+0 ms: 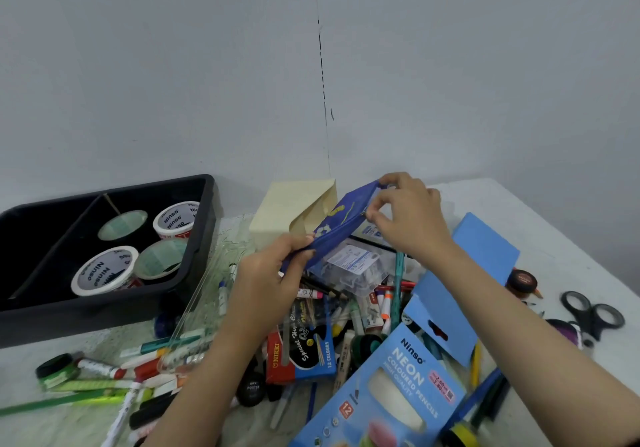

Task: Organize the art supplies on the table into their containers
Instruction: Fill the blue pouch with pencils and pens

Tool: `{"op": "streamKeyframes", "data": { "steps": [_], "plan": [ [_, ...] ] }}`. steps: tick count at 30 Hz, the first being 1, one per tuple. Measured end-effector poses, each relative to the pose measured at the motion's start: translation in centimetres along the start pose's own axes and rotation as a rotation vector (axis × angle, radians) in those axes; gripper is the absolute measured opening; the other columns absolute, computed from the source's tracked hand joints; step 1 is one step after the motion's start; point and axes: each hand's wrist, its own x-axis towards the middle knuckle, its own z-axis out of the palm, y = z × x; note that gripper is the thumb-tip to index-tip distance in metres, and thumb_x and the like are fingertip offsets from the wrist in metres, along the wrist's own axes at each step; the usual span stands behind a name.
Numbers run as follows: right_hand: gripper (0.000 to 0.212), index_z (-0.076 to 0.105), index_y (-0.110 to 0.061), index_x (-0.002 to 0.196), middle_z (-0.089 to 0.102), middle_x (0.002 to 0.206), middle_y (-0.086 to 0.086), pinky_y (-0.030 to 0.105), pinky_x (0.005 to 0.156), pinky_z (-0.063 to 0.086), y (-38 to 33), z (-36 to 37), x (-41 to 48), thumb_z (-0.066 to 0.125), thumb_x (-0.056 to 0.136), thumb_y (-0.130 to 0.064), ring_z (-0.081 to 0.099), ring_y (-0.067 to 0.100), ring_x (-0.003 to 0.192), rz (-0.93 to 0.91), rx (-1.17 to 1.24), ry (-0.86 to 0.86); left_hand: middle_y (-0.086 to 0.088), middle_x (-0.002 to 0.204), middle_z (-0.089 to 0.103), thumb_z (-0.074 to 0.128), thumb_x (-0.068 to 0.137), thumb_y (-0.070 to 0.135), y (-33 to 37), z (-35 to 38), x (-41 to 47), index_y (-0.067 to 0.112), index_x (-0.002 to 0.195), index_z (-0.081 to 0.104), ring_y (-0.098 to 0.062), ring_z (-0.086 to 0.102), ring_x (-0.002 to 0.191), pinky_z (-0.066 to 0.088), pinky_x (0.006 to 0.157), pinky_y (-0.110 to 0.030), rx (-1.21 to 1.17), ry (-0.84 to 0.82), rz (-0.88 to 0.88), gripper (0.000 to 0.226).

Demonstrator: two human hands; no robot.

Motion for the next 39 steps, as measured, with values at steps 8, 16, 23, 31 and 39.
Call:
{"op": "streamKeyframes", "data": {
  "steps": [8, 16, 23, 31, 39],
  "plan": [
    [0.014, 0.068, -0.017, 0.095, 0.047, 0.134, 0.002, 0.038, 0.094, 0.027, 3.4, -0.5, 2.4, 0.056, 0.091, -0.021, 0.044, 0.022, 0.119, 0.141, 0.012, 0.123, 0.024, 0.096, 0.058, 0.057, 0.089, 0.011, 0.4, -1.1, 1.2, 0.019, 0.100, 0.060, 0.004, 0.061, 0.086, 0.052, 0.073, -0.016, -0.010, 0.172, 0.002, 0.014],
    [0.008, 0.057, -0.018, 0.085, 0.056, 0.108, -0.001, 0.033, 0.090, 0.039, 3.3, -0.6, 3.0, 0.053, 0.092, -0.017, 0.057, 0.018, 0.095, 0.157, 0.341, 0.177, 0.012, 0.087, 0.060, 0.055, 0.090, -0.002, 2.2, -0.5, 2.9, 0.009, 0.098, 0.056, 0.003, 0.061, 0.081, 0.050, 0.071, -0.012, -0.155, 0.376, -0.130, 0.014],
    [0.017, 0.053, -0.029, 0.105, 0.071, 0.103, 0.002, 0.035, 0.086, 0.048, 2.9, -0.2, 0.7, 0.057, 0.092, -0.018, 0.067, 0.020, 0.092, 0.183, 1.126, -0.254, 0.002, 0.091, 0.059, 0.048, 0.095, 0.000, 4.0, -1.2, 4.7, 0.019, 0.094, 0.051, 0.003, 0.060, 0.081, 0.048, 0.074, -0.014, -0.347, 0.533, -0.251, 0.019],
    [0.050, 0.046, -0.046, 0.125, 0.059, 0.119, 0.008, 0.029, 0.094, 0.048, 2.0, 0.4, -1.1, 0.066, 0.083, -0.027, 0.059, 0.018, 0.111, 0.066, 1.123, -0.513, -0.004, 0.096, 0.061, 0.046, 0.096, 0.004, 5.5, -1.8, 3.7, 0.020, 0.095, 0.052, -0.012, 0.060, 0.089, 0.049, 0.085, -0.028, -0.462, 0.690, -0.388, 0.018],
    [0.049, 0.046, -0.040, 0.125, 0.068, 0.106, 0.006, 0.030, 0.083, 0.054, -0.4, 1.7, -2.1, 0.059, 0.085, -0.015, 0.065, 0.021, 0.099, 0.050, 1.403, -0.720, 0.008, 0.080, 0.063, 0.043, 0.098, 0.006, 7.4, -3.1, 2.5, 0.016, 0.091, 0.054, -0.001, 0.059, 0.068, 0.051, 0.065, -0.018, -0.590, 0.814, -0.485, 0.017]
  ]
}}
